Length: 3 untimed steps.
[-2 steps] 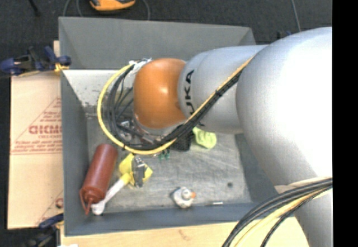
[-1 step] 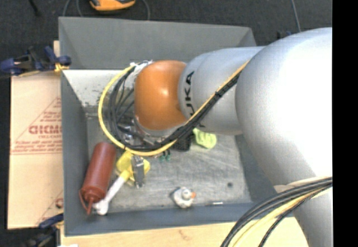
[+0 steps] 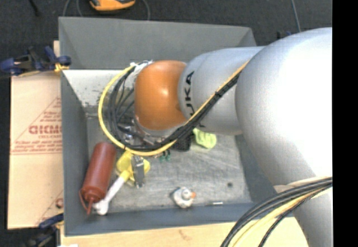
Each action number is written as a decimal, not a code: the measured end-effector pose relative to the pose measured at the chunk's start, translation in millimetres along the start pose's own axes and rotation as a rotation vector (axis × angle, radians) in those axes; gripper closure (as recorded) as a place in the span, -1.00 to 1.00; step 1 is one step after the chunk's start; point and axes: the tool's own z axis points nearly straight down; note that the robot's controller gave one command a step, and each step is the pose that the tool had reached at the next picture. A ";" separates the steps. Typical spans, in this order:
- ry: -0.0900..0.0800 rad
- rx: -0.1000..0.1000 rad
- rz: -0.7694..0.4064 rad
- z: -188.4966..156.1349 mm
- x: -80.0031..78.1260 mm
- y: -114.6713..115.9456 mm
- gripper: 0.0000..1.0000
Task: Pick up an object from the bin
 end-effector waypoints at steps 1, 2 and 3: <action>0.000 0.000 0.000 -0.9 0.2 -0.1 1.00; -0.006 0.002 0.004 -42.9 -8.2 -15.6 1.00; 0.007 0.002 -0.002 -82.6 -11.9 -7.1 1.00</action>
Offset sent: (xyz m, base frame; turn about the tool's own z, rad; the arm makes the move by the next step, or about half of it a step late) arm 0.0179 -0.0241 0.0217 0.0091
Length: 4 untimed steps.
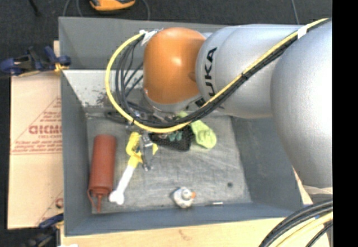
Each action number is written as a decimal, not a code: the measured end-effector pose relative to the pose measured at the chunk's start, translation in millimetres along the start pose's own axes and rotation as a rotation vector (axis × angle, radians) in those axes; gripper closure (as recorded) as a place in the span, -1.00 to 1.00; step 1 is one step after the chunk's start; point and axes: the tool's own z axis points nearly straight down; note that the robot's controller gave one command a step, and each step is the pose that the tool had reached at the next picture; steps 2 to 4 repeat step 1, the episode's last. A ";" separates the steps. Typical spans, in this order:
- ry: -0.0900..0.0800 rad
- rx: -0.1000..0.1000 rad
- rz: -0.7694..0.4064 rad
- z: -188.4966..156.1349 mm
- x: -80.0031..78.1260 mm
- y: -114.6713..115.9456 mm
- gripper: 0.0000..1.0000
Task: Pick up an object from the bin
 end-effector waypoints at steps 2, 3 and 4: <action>-0.006 0.000 0.020 -71.0 -12.7 -8.4 1.00; -0.006 0.000 0.020 -71.0 -12.7 -8.4 1.00; -0.006 0.000 0.020 -71.0 -12.7 -8.4 1.00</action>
Offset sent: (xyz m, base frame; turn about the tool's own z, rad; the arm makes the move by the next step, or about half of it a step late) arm -0.0199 -0.0965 -0.0843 -0.3106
